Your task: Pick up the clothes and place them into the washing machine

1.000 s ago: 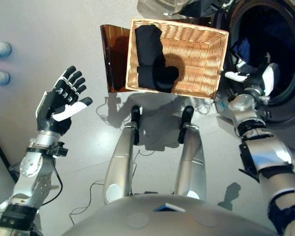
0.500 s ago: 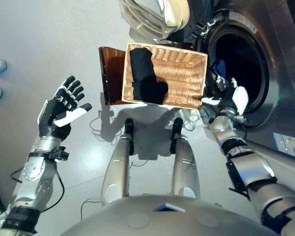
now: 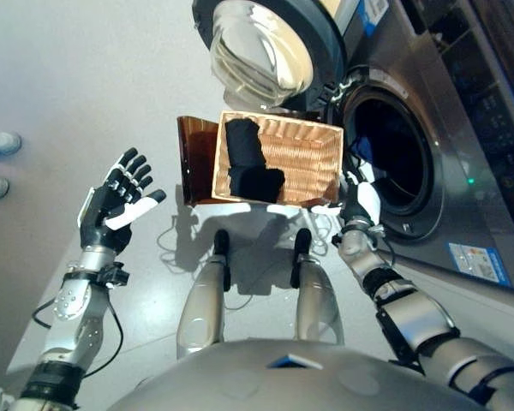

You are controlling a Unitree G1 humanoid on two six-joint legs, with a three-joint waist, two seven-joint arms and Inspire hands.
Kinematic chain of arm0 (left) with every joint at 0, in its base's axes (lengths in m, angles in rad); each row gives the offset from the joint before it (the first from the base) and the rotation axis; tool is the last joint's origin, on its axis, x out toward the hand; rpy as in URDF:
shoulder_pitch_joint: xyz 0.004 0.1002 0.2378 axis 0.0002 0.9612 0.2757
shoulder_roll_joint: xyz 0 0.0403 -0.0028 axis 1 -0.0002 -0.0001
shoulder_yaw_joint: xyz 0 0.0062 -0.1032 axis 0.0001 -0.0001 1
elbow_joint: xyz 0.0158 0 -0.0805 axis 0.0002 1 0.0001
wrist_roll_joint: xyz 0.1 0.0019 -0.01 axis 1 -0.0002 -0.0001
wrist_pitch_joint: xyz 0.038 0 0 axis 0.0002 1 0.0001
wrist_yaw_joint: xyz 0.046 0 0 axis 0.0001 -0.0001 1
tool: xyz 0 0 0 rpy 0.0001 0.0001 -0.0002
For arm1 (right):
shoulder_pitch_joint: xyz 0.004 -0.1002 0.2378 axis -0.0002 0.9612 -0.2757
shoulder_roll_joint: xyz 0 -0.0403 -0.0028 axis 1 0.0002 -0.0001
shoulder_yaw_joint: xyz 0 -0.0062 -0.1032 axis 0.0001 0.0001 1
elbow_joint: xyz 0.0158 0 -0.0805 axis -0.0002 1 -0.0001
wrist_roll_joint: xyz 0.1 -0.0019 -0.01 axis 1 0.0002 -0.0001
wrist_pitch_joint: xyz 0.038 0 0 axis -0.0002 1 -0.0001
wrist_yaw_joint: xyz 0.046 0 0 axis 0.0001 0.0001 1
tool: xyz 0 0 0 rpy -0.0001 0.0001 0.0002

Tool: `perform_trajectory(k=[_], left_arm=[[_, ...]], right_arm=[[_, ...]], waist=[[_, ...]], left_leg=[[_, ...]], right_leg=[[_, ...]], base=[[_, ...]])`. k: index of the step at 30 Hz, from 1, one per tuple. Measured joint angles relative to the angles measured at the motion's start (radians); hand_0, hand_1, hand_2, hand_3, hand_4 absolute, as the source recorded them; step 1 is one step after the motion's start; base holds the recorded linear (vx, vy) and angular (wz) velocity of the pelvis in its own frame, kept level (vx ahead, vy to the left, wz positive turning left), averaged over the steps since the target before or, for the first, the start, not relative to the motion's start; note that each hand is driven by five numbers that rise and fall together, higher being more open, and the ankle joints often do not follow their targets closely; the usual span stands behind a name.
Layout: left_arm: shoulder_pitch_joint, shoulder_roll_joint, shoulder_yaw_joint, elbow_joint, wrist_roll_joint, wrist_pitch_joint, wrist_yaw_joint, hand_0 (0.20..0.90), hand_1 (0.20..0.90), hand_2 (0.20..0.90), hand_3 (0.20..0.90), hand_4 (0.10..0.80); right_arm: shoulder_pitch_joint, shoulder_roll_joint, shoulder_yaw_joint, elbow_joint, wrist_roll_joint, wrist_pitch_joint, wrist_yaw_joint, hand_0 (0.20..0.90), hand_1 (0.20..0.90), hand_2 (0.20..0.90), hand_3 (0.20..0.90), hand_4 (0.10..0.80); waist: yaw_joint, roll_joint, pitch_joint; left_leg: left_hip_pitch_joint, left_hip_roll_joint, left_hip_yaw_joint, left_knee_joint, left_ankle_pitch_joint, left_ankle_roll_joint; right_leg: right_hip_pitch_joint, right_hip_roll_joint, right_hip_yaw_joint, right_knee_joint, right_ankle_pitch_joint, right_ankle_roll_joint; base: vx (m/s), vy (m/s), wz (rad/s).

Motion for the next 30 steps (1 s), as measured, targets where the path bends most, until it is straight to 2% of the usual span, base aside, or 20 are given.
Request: perform_trajectory(k=[8,12,19,26,30], left_arm=[[-0.001,-0.015,-0.004,0.040,0.034,0.007,-0.001,0.900,0.900,0.900,0.900,0.800],[-0.009,-0.018,-0.039,0.066,0.099,0.015,-0.008,0.900,0.900,0.900,0.900,0.800],[-0.011,-0.025,-0.039,0.070,0.126,0.033,-0.007,0.900,0.900,0.900,0.900,0.800],[-0.005,-0.010,-0.037,0.072,0.143,0.036,-0.007,0.900,0.900,0.900,0.900,0.800],[-0.011,-0.001,-0.027,0.062,0.142,0.038,-0.007,0.900,0.900,0.900,0.900,0.800]], right_arm=[[0.006,0.038,0.050,0.024,-0.018,0.008,0.050,0.900,0.900,0.900,0.900,0.800],[-0.004,0.049,0.072,0.044,-0.025,0.009,0.088,0.900,0.900,0.900,0.900,0.800],[-0.085,0.049,0.074,0.100,-0.022,0.010,0.107,0.900,0.900,0.900,0.900,0.800],[-0.186,0.036,0.080,0.100,0.003,0.010,0.131,0.900,0.900,0.900,0.900,0.800],[-0.257,0.005,0.088,0.039,0.017,0.009,0.132,0.900,0.900,0.900,0.900,0.800]], waist=[[0.009,0.002,0.002],[0.034,0.008,0.004],[0.061,0.017,0.002],[0.090,0.021,0.000],[0.092,0.037,0.002]], left_leg=[[0.062,0.004,-0.005,-0.038,0.010,0.000],[0.089,0.004,-0.017,-0.070,0.026,-0.001],[0.105,0.005,-0.036,-0.118,0.055,-0.003],[0.085,0.002,-0.048,-0.137,0.071,-0.005],[-0.011,-0.011,-0.054,-0.113,0.081,-0.004]], right_leg=[[0.072,0.002,-0.019,-0.046,0.009,-0.001],[0.111,0.002,-0.041,-0.084,0.024,-0.001],[0.141,0.001,-0.068,-0.128,0.040,-0.006],[0.131,0.003,-0.079,-0.151,0.050,-0.009],[0.032,-0.006,-0.082,-0.111,0.053,-0.004]], base=[[0.046,-0.020,0.03],[0.046,-0.017,0.08],[0.015,-0.014,0.11],[-0.040,-0.002,0.04],[-0.113,0.027,0.08]])
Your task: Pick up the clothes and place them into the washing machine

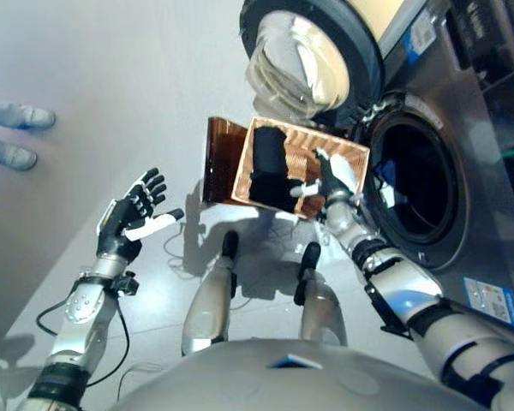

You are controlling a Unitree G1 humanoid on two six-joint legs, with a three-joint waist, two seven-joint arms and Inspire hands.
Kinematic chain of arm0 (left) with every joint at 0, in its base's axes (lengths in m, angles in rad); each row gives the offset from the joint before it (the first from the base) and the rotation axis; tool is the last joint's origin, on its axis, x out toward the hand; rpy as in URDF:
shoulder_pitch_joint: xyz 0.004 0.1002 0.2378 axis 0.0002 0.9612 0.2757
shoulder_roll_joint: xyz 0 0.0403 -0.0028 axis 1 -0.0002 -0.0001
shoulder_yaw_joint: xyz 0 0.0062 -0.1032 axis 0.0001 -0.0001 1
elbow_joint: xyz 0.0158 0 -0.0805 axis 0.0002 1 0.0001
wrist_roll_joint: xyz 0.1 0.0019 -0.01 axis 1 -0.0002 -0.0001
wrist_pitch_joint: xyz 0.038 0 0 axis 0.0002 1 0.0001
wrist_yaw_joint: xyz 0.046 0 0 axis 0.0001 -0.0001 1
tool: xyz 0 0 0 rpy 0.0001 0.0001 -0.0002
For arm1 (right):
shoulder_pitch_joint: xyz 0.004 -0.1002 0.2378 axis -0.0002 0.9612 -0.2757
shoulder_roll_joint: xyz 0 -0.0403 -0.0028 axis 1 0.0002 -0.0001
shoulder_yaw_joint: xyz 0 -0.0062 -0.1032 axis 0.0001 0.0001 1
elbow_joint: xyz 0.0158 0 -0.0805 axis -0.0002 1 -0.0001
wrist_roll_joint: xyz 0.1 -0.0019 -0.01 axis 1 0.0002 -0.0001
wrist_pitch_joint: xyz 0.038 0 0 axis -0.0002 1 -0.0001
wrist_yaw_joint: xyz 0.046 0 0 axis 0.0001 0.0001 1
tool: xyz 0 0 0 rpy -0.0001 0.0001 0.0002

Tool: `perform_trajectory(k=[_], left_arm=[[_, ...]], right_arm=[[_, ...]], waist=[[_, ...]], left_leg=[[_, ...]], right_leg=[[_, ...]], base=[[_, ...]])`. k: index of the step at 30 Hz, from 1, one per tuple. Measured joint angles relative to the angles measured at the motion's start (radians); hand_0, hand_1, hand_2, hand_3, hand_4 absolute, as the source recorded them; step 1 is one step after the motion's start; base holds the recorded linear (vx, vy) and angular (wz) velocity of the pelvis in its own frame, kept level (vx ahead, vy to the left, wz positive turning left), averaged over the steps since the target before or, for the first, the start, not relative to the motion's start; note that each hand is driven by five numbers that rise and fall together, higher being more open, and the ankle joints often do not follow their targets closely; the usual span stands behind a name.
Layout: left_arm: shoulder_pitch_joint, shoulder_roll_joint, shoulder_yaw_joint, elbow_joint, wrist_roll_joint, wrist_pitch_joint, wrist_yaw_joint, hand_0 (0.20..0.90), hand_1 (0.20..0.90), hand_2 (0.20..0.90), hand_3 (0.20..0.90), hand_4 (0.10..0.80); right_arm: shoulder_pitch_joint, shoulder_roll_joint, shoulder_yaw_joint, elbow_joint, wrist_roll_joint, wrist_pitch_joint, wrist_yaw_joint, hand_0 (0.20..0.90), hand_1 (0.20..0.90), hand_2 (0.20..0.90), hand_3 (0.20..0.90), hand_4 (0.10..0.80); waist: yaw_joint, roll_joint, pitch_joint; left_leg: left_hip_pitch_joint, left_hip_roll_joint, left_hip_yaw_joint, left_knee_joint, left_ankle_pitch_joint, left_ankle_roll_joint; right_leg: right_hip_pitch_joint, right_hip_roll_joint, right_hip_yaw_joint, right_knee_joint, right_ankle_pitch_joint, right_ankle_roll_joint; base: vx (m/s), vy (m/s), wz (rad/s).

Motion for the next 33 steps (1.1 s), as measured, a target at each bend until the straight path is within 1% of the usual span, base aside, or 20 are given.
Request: perform_trajectory(k=[3,4,6,7,10,13,14,15,18,21,22,26,27,31,32,33], left_arm=[[-0.007,0.000,0.000,-0.013,-0.001,0.001,0.000,0.900,0.900,0.900,0.900,0.800],[-0.009,0.001,0.000,-0.015,-0.001,0.001,0.000,0.900,0.900,0.900,0.900,0.800],[-0.008,0.014,0.000,-0.042,-0.005,0.000,0.000,0.900,0.900,0.900,0.900,0.800],[-0.004,0.029,0.002,-0.064,-0.005,0.000,-0.001,0.900,0.900,0.900,0.900,0.800],[-0.007,0.034,0.003,-0.077,-0.010,-0.001,0.000,0.900,0.900,0.900,0.900,0.800],[-0.011,0.035,0.003,-0.076,-0.011,0.000,0.000,0.900,0.900,0.900,0.900,0.800],[-0.010,0.035,0.004,-0.079,-0.013,0.000,0.001,0.900,0.900,0.900,0.900,0.800],[-0.012,0.037,0.004,-0.080,-0.013,0.000,0.000,0.900,0.900,0.900,0.900,0.800],[-0.011,0.038,0.013,-0.108,-0.026,0.000,0.000,0.900,0.900,0.900,0.900,0.800],[-0.005,0.039,0.017,-0.112,-0.026,0.000,-0.001,0.900,0.900,0.900,0.900,0.800],[-0.002,0.039,0.022,-0.113,-0.026,0.000,0.000,0.900,0.900,0.900,0.900,0.800],[0.011,0.058,0.030,-0.114,-0.027,0.000,-0.001,0.900,0.900,0.900,0.900,0.800],[0.025,0.083,0.033,-0.124,-0.026,0.000,-0.004,0.900,0.900,0.900,0.900,0.800],[0.040,0.112,0.047,-0.126,-0.032,0.000,-0.012,0.900,0.900,0.900,0.900,0.800],[0.044,0.114,0.047,-0.126,-0.036,0.000,-0.013,0.900,0.900,0.900,0.900,0.800],[0.044,0.116,0.047,-0.125,-0.040,0.000,-0.014,0.900,0.900,0.900,0.900,0.800]], right_arm=[[-0.042,-0.026,0.000,-0.001,0.011,0.001,0.008,0.900,0.900,0.900,0.900,0.800],[-0.044,-0.031,0.000,-0.001,0.012,0.001,0.014,0.900,0.900,0.900,0.900,0.800],[-0.060,-0.046,0.000,-0.001,0.021,0.001,0.019,0.900,0.900,0.900,0.900,0.800],[-0.074,-0.056,0.000,0.000,0.028,0.001,0.020,0.900,0.900,0.900,0.900,0.800],[-0.093,-0.065,-0.002,0.000,0.028,0.002,0.021,0.900,0.900,0.900,0.900,0.800],[-0.094,-0.067,0.000,0.000,0.029,0.002,0.027,0.900,0.900,0.900,0.900,0.800],[-0.091,-0.069,0.002,0.000,0.029,0.003,0.038,0.900,0.900,0.900,0.900,0.800],[-0.091,-0.071,0.002,0.000,0.029,0.003,0.042,0.900,0.900,0.900,0.900,0.800],[-0.094,-0.073,0.001,0.000,0.028,0.004,0.043,0.900,0.900,0.900,0.900,0.800],[-0.096,-0.069,0.001,0.000,0.028,0.005,0.045,0.900,0.900,0.900,0.900,0.800],[-0.096,-0.066,0.000,0.000,0.027,0.005,0.046,0.900,0.900,0.900,0.900,0.800],[-0.098,-0.057,0.005,0.003,0.026,0.019,0.062,0.900,0.900,0.900,0.900,0.800],[-0.106,-0.052,0.014,0.004,0.023,0.022,0.061,0.900,0.900,0.900,0.900,0.800],[-0.146,-0.053,0.029,0.063,-0.004,0.025,0.062,0.900,0.900,0.900,0.900,0.800],[-0.150,-0.056,0.031,0.067,-0.015,0.026,0.062,0.900,0.900,0.900,0.900,0.800],[-0.155,-0.057,0.031,0.069,-0.021,0.030,0.062,0.900,0.900,0.900,0.900,0.800]], waist=[[0.016,0.028,0.023],[0.019,0.031,0.028],[0.021,0.044,0.057],[0.022,0.049,0.065],[0.022,0.051,0.085],[0.018,0.048,0.110],[0.016,0.047,0.113],[0.017,0.046,0.115],[0.021,0.045,0.120],[0.018,0.044,0.121],[0.020,0.044,0.121],[0.020,0.043,0.121],[0.019,0.038,0.117],[0.022,0.039,0.116],[0.025,0.040,0.116],[0.025,0.040,0.116]], left_leg=[[-0.034,-0.007,-0.001,0.022,-0.002,0.003],[-0.034,-0.007,-0.002,0.025,-0.002,0.003],[-0.035,-0.011,-0.002,0.040,-0.007,0.004],[-0.065,-0.016,-0.002,0.074,-0.020,0.005],[-0.114,-0.023,0.001,0.134,-0.037,0.009],[-0.156,-0.027,0.005,0.212,-0.079,0.010],[-0.171,-0.032,0.006,0.241,-0.088,0.010],[-0.183,-0.036,0.006,0.262,-0.093,0.015],[-0.254,-0.044,0.011,0.388,-0.142,0.023],[-0.293,-0.055,0.012,0.451,-0.168,0.028],[-0.305,-0.054,0.013,0.470,-0.180,0.025],[-0.322,-0.056,0.020,0.480,-0.180,0.027],[-0.333,-0.056,0.023,0.482,-0.183,0.032],[-0.359,-0.062,0.029,0.483,-0.175,0.037],[-0.362,-0.063,0.028,0.485,-0.175,0.038],[-0.363,-0.066,0.028,0.486,-0.175,0.039]], right_leg=[[-0.032,-0.007,-0.001,0.021,-0.001,0.002],[-0.032,-0.007,-0.002,0.025,-0.002,0.002],[-0.041,-0.014,0.000,0.057,-0.016,0.001],[-0.073,-0.020,0.007,0.101,-0.036,0.001],[-0.122,-0.029,0.017,0.157,-0.049,0.001],[-0.158,-0.032,0.030,0.208,-0.080,-0.006],[-0.174,-0.036,0.041,0.235,-0.090,-0.001],[-0.187,-0.040,0.048,0.259,-0.094,-0.003],[-0.252,-0.052,0.068,0.373,-0.138,0.002],[-0.291,-0.066,0.074,0.432,-0.165,0.001],[-0.300,-0.067,0.077,0.440,-0.166,0.002],[-0.313,-0.067,0.092,0.435,-0.165,0.012],[-0.325,-0.066,0.097,0.433,-0.163,0.015],[-0.348,-0.074,0.101,0.437,-0.160,0.017],[-0.348,-0.075,0.100,0.439,-0.156,0.013],[-0.351,-0.078,0.100,0.444,-0.158,0.015]], base=[[-0.071,0.036,0.05],[-0.072,0.058,0.03],[-0.057,0.060,0.06],[-0.051,0.051,0.04],[-0.064,0.062,0.00],[0.026,0.042,-0.07],[-0.079,0.068,-0.05],[-0.064,0.058,0.01],[-0.055,0.050,0.03],[-0.026,0.042,0.02],[-0.018,0.018,-0.04],[-0.040,0.028,-0.05],[-0.016,0.014,-0.06],[-0.020,0.010,0.06],[-0.026,0.015,0.13],[-0.016,0.018,0.11]])
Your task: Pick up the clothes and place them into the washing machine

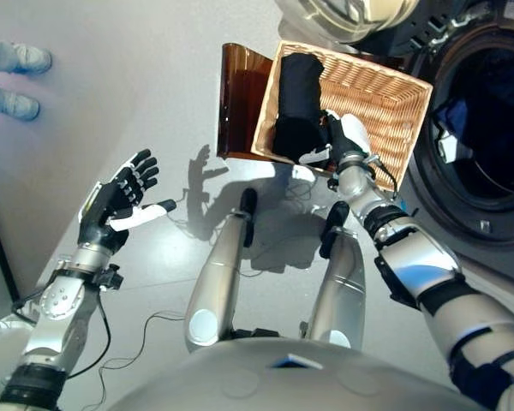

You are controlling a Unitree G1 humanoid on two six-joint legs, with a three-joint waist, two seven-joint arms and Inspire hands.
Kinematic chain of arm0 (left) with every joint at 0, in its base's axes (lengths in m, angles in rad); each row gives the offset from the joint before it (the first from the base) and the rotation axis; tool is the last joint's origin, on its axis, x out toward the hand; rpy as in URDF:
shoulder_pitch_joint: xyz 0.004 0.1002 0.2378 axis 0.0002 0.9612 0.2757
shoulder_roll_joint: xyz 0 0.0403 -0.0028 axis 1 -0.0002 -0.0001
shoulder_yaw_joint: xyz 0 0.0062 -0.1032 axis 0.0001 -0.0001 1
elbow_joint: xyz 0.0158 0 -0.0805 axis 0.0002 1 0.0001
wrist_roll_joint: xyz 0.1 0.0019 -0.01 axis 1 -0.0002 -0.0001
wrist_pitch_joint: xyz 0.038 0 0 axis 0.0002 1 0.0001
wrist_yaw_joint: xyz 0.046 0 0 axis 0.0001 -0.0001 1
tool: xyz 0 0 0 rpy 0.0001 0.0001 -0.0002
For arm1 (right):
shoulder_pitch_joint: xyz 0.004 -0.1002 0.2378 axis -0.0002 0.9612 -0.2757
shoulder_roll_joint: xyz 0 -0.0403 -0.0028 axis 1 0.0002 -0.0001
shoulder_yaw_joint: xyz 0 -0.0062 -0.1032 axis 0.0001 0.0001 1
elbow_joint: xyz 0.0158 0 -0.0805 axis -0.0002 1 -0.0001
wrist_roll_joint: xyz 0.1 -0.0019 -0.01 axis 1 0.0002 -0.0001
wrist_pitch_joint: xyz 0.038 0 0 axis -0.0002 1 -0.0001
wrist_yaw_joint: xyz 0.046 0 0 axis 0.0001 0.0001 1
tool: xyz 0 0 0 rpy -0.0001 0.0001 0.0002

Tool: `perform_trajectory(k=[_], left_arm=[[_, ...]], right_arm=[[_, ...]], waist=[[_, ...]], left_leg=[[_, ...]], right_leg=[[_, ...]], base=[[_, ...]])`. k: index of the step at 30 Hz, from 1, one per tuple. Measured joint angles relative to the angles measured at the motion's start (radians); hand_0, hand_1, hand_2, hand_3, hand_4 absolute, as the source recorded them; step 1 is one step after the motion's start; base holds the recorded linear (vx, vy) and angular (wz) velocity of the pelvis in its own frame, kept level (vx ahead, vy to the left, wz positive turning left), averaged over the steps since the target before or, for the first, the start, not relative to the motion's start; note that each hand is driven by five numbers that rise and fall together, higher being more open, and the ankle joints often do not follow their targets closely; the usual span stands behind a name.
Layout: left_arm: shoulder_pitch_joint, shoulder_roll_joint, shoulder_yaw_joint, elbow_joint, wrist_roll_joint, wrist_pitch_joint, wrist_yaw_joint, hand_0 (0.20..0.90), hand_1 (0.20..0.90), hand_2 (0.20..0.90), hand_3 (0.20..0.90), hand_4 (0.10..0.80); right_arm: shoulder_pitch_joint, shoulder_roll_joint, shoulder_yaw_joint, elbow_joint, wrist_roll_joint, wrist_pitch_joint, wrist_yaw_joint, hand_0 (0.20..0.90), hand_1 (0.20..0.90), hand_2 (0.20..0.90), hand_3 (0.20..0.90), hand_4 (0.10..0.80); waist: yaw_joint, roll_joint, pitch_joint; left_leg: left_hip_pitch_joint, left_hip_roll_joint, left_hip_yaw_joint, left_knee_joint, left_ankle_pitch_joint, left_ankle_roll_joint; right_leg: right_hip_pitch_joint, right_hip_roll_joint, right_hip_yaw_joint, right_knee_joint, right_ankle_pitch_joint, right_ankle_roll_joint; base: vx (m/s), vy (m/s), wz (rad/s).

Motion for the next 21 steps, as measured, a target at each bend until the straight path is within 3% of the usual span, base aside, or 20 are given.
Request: perform_trajectory(k=[20,21], left_arm=[[0.025,0.039,0.032,-0.071,-0.012,0.000,-0.008,0.900,0.900,0.900,0.900,0.800],[0.026,0.039,0.032,-0.071,-0.012,0.000,-0.008,0.900,0.900,0.900,0.900,0.800]], right_arm=[[-0.073,-0.042,0.046,0.052,-0.101,0.015,0.002,0.900,0.900,0.900,0.900,0.800],[-0.074,-0.042,0.047,0.052,-0.111,0.015,0.003,0.491,0.491,0.491,0.491,0.508]], waist=[[0.022,0.032,-0.049],[0.023,0.032,-0.049]], left_leg=[[-0.135,-0.024,0.000,0.115,-0.025,0.005],[-0.139,-0.024,-0.001,0.124,-0.027,0.005]], right_leg=[[-0.141,-0.024,0.026,0.133,-0.039,0.009],[-0.144,-0.024,0.026,0.141,-0.042,0.011]], base=[[-0.005,0.006,0.03],[0.000,0.000,0.00]])
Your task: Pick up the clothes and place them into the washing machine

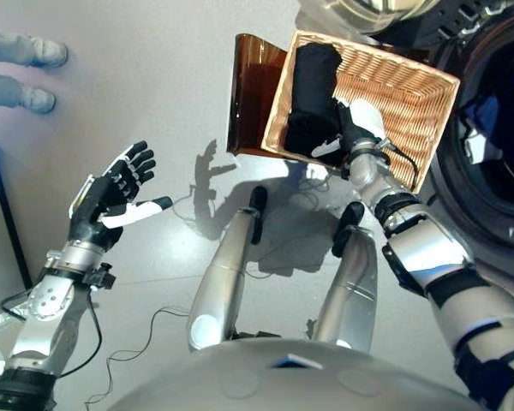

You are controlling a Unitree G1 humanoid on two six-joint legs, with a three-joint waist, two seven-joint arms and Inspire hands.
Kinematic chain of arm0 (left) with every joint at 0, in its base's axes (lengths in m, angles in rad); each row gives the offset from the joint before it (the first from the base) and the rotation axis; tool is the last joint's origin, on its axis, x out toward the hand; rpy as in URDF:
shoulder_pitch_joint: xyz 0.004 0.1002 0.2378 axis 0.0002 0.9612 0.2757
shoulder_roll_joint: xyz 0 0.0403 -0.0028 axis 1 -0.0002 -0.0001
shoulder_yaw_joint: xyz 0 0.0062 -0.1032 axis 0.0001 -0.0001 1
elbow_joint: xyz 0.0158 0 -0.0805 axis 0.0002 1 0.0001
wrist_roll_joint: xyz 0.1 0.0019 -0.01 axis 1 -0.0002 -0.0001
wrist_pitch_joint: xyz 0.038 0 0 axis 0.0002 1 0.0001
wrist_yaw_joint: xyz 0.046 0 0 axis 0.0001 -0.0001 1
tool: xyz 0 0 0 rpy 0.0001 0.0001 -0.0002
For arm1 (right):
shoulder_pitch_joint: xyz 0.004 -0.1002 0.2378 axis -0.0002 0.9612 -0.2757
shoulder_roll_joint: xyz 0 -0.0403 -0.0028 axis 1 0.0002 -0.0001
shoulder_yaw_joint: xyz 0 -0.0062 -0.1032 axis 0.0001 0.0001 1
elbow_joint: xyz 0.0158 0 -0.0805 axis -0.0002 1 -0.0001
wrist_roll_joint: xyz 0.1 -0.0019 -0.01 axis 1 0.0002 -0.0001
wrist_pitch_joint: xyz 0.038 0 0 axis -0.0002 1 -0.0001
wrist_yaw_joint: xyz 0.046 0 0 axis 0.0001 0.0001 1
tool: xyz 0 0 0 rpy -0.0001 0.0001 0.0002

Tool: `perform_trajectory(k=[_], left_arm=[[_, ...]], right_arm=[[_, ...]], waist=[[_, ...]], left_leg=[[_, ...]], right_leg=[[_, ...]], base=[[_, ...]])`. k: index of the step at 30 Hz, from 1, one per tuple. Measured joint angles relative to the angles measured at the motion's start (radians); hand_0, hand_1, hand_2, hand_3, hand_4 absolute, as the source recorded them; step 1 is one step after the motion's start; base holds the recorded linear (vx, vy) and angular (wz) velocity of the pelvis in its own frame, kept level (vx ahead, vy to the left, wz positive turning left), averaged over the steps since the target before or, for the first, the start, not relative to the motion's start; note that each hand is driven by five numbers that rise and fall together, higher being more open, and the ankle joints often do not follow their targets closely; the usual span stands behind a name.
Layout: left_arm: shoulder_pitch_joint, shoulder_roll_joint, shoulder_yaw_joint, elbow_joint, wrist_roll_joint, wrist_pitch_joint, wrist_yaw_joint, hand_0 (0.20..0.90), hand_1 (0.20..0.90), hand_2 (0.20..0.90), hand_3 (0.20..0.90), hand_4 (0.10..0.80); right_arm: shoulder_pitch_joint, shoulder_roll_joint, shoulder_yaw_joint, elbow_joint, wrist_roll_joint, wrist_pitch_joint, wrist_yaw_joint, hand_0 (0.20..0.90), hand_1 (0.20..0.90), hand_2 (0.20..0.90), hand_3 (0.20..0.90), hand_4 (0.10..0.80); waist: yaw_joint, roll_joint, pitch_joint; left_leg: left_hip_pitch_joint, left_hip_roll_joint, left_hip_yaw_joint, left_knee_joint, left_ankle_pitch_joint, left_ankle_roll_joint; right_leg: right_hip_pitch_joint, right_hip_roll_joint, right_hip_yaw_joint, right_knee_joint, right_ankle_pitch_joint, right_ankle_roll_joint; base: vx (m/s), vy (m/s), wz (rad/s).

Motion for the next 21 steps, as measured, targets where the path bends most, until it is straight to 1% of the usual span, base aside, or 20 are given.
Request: perform_trajectory(k=[2,7,9,13,17,21], left_arm=[[0.002,0.000,0.001,0.000,0.000,0.000,0.000,0.900,0.900,0.900,0.900,0.800],[0.014,0.000,0.001,0.000,0.000,0.001,0.000,0.900,0.900,0.900,0.900,0.800],[0.017,0.000,0.001,0.000,0.000,0.002,0.000,0.900,0.900,0.900,0.900,0.800],[0.017,0.000,0.001,0.000,0.001,0.002,0.000,0.900,0.900,0.900,0.900,0.800],[0.017,-0.002,0.000,0.008,0.005,0.002,0.000,0.900,0.900,0.900,0.900,0.800],[0.009,-0.003,-0.002,0.017,0.011,0.002,0.000,0.900,0.900,0.900,0.900,0.800]], right_arm=[[-0.002,-0.001,0.000,0.006,-0.014,0.000,0.000,0.200,0.200,0.200,0.200,0.300],[-0.031,-0.001,0.032,0.039,-0.096,0.028,0.012,0.200,0.200,0.200,0.200,0.300],[-0.031,0.002,0.032,0.039,-0.096,0.042,0.018,0.200,0.200,0.200,0.200,0.300],[-0.030,0.007,0.034,0.039,-0.096,0.043,0.022,0.200,0.200,0.200,0.200,0.300],[-0.029,0.018,0.033,0.037,-0.096,0.042,0.021,0.200,0.200,0.200,0.200,0.300],[-0.020,0.022,0.030,0.037,-0.095,0.043,0.021,0.200,0.200,0.200,0.200,0.300]], waist=[[0.001,0.000,0.000],[0.001,-0.001,-0.011],[0.001,-0.003,-0.022],[-0.003,-0.003,-0.031],[-0.003,-0.008,-0.036],[-0.005,-0.013,-0.044]], left_leg=[[-0.001,-0.001,0.001,0.004,-0.002,0.003],[-0.006,-0.001,-0.001,0.012,-0.003,0.005],[-0.007,-0.001,-0.001,0.012,-0.003,0.004],[-0.012,-0.001,0.001,0.016,-0.003,0.001],[-0.018,-0.001,0.004,0.017,-0.004,0.002],[-0.017,0.002,0.004,0.016,-0.003,0.005]], right_leg=[[-0.003,-0.002,0.002,0.007,-0.004,0.003],[-0.009,-0.004,0.005,0.024,-0.013,0.006],[-0.009,-0.005,0.004,0.023,-0.014,0.006],[-0.013,-0.005,0.003,0.022,-0.014,0.006],[-0.021,-0.005,0.004,0.023,-0.010,-0.001],[-0.020,-0.002,0.003,0.024,-0.010,-0.001]], base=[[0.000,0.000,0.00],[0.007,-0.002,0.04],[0.009,0.000,0.02],[0.000,0.000,0.00],[0.000,0.000,0.00],[0.000,0.000,0.00]])
